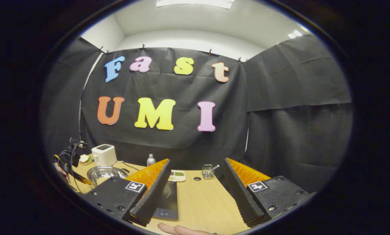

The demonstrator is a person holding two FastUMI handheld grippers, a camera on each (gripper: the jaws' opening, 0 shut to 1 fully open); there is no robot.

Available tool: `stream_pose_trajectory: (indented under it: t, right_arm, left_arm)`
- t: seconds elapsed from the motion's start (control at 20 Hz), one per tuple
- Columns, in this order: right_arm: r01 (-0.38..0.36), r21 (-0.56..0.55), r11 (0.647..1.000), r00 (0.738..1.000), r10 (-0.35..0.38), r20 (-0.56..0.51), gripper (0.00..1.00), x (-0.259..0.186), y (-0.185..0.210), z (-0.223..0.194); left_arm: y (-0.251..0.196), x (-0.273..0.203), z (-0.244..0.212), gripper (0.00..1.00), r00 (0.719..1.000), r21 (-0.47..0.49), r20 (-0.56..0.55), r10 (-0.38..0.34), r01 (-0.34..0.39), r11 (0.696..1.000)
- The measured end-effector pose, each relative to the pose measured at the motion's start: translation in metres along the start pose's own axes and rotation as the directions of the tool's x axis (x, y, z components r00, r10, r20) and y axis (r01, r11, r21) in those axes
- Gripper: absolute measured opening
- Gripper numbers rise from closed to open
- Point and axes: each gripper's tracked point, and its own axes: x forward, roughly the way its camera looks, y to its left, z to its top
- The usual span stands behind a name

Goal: First push the handle of the pot to place it horizontally, then grasp the pot with both hands and set it on the induction cooktop.

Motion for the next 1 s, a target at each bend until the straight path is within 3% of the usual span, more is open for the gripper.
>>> stream_pose_trajectory:
  t: [0.1,0.15,0.2,0.4,0.45,0.5,0.55,0.6,0.65,0.7,0.8,0.85,0.9,1.0]
  right_arm:
    - [0.001,0.004,1.0,1.0,-0.001,-0.01,0.97,0.004,0.001,-0.005]
    - [0.0,0.007,1.0,1.0,0.0,-0.015,0.97,0.006,0.001,-0.009]
    - [0.001,0.01,1.0,1.0,-0.001,-0.019,0.97,0.008,0.001,-0.01]
    - [0.006,-0.006,1.0,1.0,-0.006,-0.027,0.97,0.017,0.003,-0.017]
    - [0.013,-0.018,1.0,1.0,-0.013,-0.023,0.97,0.018,0.002,-0.019]
    - [0.019,-0.028,0.999,1.0,-0.02,-0.023,0.97,0.02,0.001,-0.021]
    - [0.021,-0.033,0.999,0.999,-0.022,-0.028,0.97,0.022,0.003,-0.023]
    - [0.018,-0.03,0.999,0.999,-0.019,-0.036,0.97,0.024,0.005,-0.023]
    - [0.013,-0.022,1.0,0.999,-0.014,-0.044,0.97,0.026,0.007,-0.024]
    - [0.011,-0.014,1.0,0.999,-0.012,-0.048,1.0,0.027,0.007,-0.023]
    - [0.008,-0.005,1.0,0.999,-0.008,-0.053,0.97,0.029,0.008,-0.023]
    - [0.01,-0.003,1.0,0.999,-0.01,-0.053,0.97,0.03,0.005,-0.024]
    - [0.013,0.002,1.0,0.998,-0.013,-0.055,0.98,0.03,0.004,-0.023]
    - [0.019,0.019,1.0,0.998,-0.018,-0.056,0.97,0.03,0.0,-0.023]
  left_arm:
    - [0.002,0.007,-0.004,0.0,1.0,0.0,-0.019,0.012,-0.012,1.0]
    - [0.002,0.011,-0.005,0.1,0.999,0.0,-0.03,0.014,-0.014,1.0]
    - [0.005,0.015,-0.008,0.0,0.999,-0.003,-0.044,0.021,-0.022,1.0]
    - [0.019,0.031,-0.018,0.0,0.993,-0.029,-0.103,0.049,-0.052,0.998]
    - [0.017,0.034,-0.023,0.1,0.993,-0.046,-0.116,0.035,-0.041,0.998]
    - [0.017,0.033,-0.024,0.0,0.993,-0.056,-0.116,0.033,-0.039,0.998]
    - [0.022,0.033,-0.023,0.0,0.993,-0.053,-0.109,0.045,-0.051,0.997]
    - [0.029,0.033,-0.023,0.1,0.992,-0.051,-0.108,0.065,-0.071,0.996]
    - [0.035,0.034,-0.023,0.1,0.992,-0.051,-0.104,0.078,-0.083,0.995]
    - [0.04,0.035,-0.023,0.0,0.991,-0.053,-0.107,0.085,-0.091,0.994]
    - [0.051,0.038,-0.023,0.1,0.989,-0.066,-0.108,0.099,-0.107,0.992]
    - [0.058,0.039,-0.024,0.1,0.988,-0.073,-0.111,0.104,-0.112,0.991]
    - [0.064,0.04,-0.025,0.0,0.988,-0.087,-0.113,0.103,-0.113,0.99]
    - [0.068,0.041,-0.023,0.0,0.991,-0.117,-0.11,0.081,-0.094,0.989]
